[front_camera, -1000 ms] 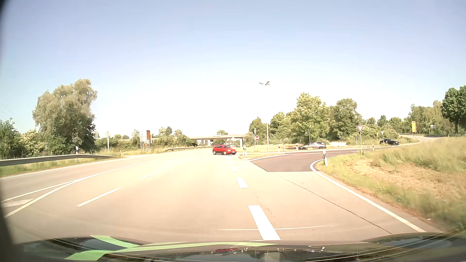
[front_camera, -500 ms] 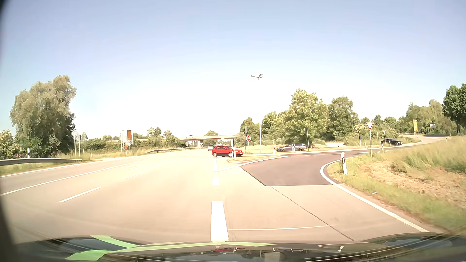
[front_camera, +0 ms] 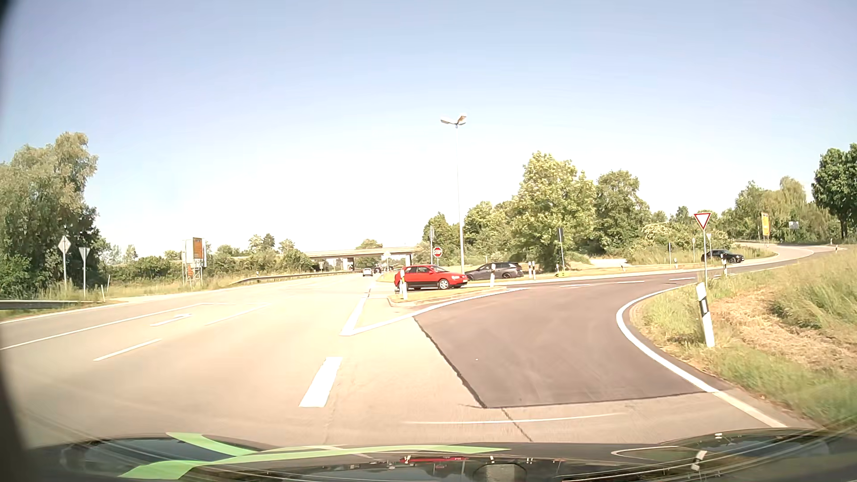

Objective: Follow the waypoints while adhering to traffic rules and regulations

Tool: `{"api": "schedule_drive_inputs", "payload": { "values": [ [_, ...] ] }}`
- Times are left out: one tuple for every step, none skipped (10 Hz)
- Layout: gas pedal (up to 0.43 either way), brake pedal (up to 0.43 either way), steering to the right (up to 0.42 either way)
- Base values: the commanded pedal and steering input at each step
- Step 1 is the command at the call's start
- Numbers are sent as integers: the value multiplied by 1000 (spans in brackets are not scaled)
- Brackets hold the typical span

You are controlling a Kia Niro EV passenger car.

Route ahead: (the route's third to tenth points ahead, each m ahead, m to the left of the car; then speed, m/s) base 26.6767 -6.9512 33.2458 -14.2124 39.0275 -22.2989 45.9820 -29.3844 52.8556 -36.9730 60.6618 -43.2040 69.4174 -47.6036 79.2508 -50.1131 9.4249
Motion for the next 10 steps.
{"api": "schedule_drive_inputs", "payload": {
  "values": [
    [0, 159, 43],
    [0, 165, 47],
    [0, 171, 51],
    [0, 171, 59],
    [0, 171, 67],
    [0, 183, 73],
    [0, 177, 78],
    [0, 189, 83],
    [0, 189, 87],
    [0, 195, 94]
  ]
}}
